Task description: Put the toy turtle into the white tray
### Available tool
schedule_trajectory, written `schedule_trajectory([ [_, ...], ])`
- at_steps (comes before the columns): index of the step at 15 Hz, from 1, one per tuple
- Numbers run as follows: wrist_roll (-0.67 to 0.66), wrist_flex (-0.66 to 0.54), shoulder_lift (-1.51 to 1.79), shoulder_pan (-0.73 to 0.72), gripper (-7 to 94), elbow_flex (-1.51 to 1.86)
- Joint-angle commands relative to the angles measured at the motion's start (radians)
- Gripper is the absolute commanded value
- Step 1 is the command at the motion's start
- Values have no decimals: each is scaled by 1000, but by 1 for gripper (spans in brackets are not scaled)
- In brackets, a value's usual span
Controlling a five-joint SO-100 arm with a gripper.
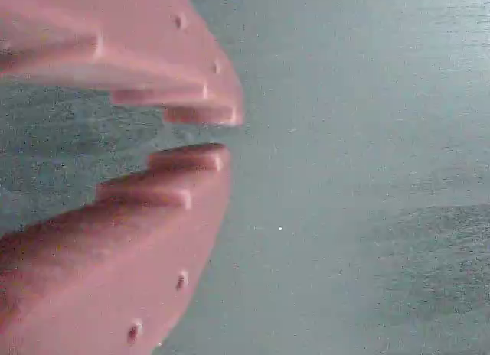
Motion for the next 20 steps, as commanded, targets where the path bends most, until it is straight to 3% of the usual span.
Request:
schedule_trajectory([
  [1, 14, 8, 77, -2, -1, -9],
  [15, 8, 6, 77, -6, 1, -9],
  [17, 31, -61, -21, -9, 0, -17],
  [20, -75, -149, -360, 106, -1, -193],
])
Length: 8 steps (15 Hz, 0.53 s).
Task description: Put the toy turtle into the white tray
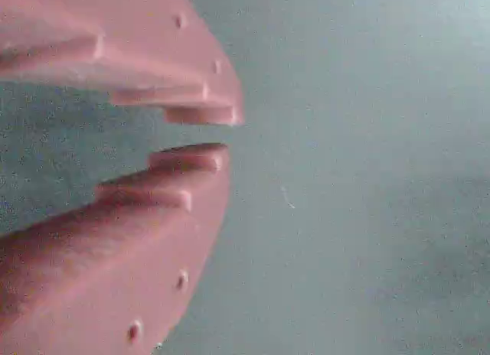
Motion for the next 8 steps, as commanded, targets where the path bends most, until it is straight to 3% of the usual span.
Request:
schedule_trajectory([
  [1, -86, 11, -275, 124, -1, -270],
  [8, -518, 334, -716, 578, -1, -815],
])
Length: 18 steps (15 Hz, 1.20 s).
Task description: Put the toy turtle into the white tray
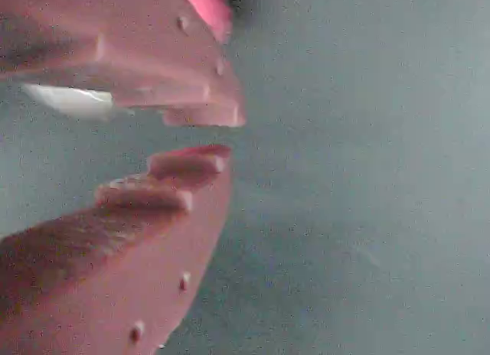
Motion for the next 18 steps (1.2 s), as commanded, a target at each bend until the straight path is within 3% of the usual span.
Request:
schedule_trajectory([
  [1, -141, 81, -95, 149, -1, -164],
  [8, -506, 91, -325, 407, -1, -304],
  [14, -747, -48, -457, 508, 0, -318],
  [18, -781, -60, -558, 543, 37, -383],
])
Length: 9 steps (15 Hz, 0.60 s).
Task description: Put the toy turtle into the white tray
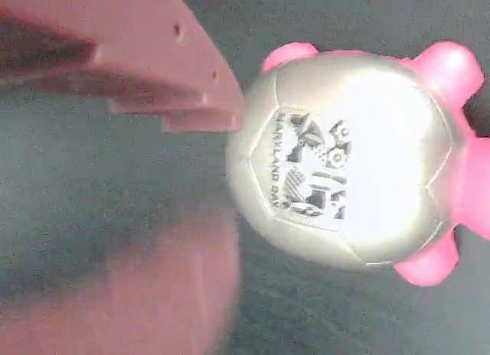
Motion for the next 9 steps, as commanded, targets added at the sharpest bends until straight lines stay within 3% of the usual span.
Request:
schedule_trajectory([
  [1, -28, 12, -15, 37, 43, -64],
  [4, -89, -18, -66, 75, 52, -44],
  [8, -172, -192, -103, 152, 53, 74],
  [9, -196, -247, -101, 169, 57, 129],
])
